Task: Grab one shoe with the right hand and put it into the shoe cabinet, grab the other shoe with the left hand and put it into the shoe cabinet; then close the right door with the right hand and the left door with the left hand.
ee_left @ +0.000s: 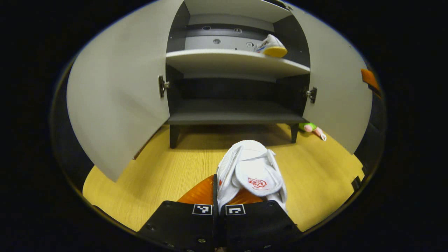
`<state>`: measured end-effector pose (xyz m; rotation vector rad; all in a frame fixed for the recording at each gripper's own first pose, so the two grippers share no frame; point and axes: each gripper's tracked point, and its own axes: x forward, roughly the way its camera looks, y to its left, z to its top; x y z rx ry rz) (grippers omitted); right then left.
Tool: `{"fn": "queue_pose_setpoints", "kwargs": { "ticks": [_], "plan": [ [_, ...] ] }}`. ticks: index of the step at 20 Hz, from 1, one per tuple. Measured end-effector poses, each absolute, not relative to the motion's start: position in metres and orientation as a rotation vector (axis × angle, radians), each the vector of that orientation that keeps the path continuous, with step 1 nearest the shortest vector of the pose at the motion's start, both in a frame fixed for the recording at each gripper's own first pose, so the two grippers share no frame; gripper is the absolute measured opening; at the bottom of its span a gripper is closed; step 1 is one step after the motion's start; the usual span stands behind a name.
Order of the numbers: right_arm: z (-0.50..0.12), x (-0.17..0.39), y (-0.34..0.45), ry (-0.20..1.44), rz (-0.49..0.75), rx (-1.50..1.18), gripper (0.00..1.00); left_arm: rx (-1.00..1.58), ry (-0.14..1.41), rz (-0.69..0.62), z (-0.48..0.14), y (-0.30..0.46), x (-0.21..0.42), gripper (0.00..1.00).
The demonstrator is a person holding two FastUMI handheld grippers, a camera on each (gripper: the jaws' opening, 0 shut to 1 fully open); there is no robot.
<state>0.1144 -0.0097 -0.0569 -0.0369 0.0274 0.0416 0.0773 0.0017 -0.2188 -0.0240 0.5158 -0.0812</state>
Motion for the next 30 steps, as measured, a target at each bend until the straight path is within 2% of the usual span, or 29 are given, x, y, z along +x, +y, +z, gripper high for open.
{"fn": "queue_pose_setpoints", "kwargs": {
  "ticks": [1,7,12,19,23,28,29,30],
  "plan": [
    [-0.054,0.114,-0.005,0.020,0.056,-0.036,1.00,-0.030,0.480,-0.079,-0.192,0.001,0.085,0.00],
    [-0.039,0.114,0.020,-0.014,0.137,-0.031,1.00,-0.110,0.313,-0.002,-0.060,0.010,0.167,0.00],
    [-0.032,0.108,0.030,-0.021,0.158,-0.019,1.00,-0.094,0.247,0.078,0.009,0.026,0.252,0.00],
    [-0.032,0.102,0.023,-0.020,0.138,-0.017,1.00,-0.066,0.384,0.137,0.012,0.032,0.363,0.00],
    [-0.035,0.104,0.010,-0.004,0.109,-0.008,1.00,-0.079,0.536,0.140,-0.016,0.032,0.383,0.00],
    [-0.039,0.110,-0.003,0.005,0.073,0.008,1.00,-0.042,0.639,0.157,-0.041,0.038,0.397,0.00],
    [-0.041,0.112,-0.004,0.010,0.071,0.013,1.00,-0.057,0.660,0.152,-0.042,0.036,0.397,0.11],
    [-0.042,0.112,-0.004,0.014,0.071,0.018,1.00,-0.066,0.684,0.141,-0.044,0.035,0.396,0.00]
  ]
}}
